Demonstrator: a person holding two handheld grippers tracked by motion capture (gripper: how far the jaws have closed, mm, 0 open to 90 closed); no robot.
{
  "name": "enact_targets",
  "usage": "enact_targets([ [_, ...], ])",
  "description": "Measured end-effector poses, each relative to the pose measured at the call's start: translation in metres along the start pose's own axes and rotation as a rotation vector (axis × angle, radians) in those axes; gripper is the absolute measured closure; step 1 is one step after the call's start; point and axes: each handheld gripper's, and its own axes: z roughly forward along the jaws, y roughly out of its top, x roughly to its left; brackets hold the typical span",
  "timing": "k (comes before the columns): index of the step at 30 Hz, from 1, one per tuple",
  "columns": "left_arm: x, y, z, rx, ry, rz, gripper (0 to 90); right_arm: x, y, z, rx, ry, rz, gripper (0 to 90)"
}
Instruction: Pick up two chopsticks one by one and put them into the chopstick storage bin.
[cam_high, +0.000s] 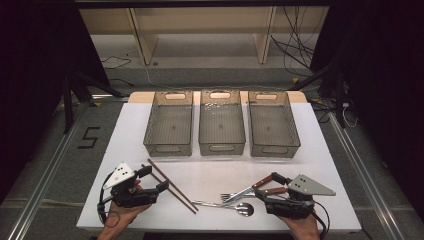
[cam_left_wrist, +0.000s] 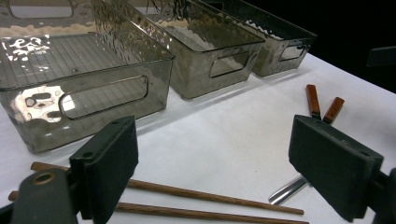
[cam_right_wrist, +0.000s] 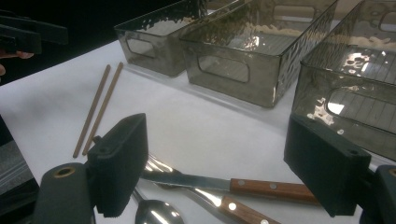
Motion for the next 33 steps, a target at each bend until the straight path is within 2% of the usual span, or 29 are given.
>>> enact_targets([
  [4,-0.002,0.004,0.000,0.033,-0.017,0.017,15.2,0.000,0.000,0.000,0.005,0.001,0.006,22.6],
  [7,-0.001,0.009,0.002,0.083,-0.046,0.041,15.3,-0.001,-0.001,0.001,0.010,0.003,0.007,22.6],
  [13,-0.008,0.023,0.006,0.195,-0.051,0.172,16.0,-0.001,-0.001,0.001,0.017,0.004,0.009,22.8],
  [19,-0.009,0.039,0.011,0.307,-0.052,0.281,17.5,0.000,-0.002,0.001,0.020,0.009,0.008,23.0],
  [26,-0.006,0.049,0.018,0.426,-0.076,0.374,20.1,0.000,-0.002,0.002,0.026,0.014,0.007,23.3],
  [28,-0.004,0.049,0.021,0.472,-0.085,0.407,20.3,0.000,-0.002,0.002,0.026,0.014,0.008,23.3],
  [29,-0.003,0.049,0.024,0.512,-0.098,0.432,20.7,0.000,-0.002,0.002,0.026,0.015,0.007,23.3],
  [30,-0.003,0.049,0.024,0.512,-0.098,0.432,21.4,0.000,-0.002,0.002,0.026,0.015,0.007,23.3],
  [31,-0.002,0.049,0.026,0.532,-0.103,0.456,21.7,0.000,-0.002,0.002,0.028,0.016,0.008,23.4],
  [33,0.000,0.049,0.030,0.560,-0.115,0.478,22.7,0.000,-0.002,0.003,0.030,0.018,0.008,23.4],
])
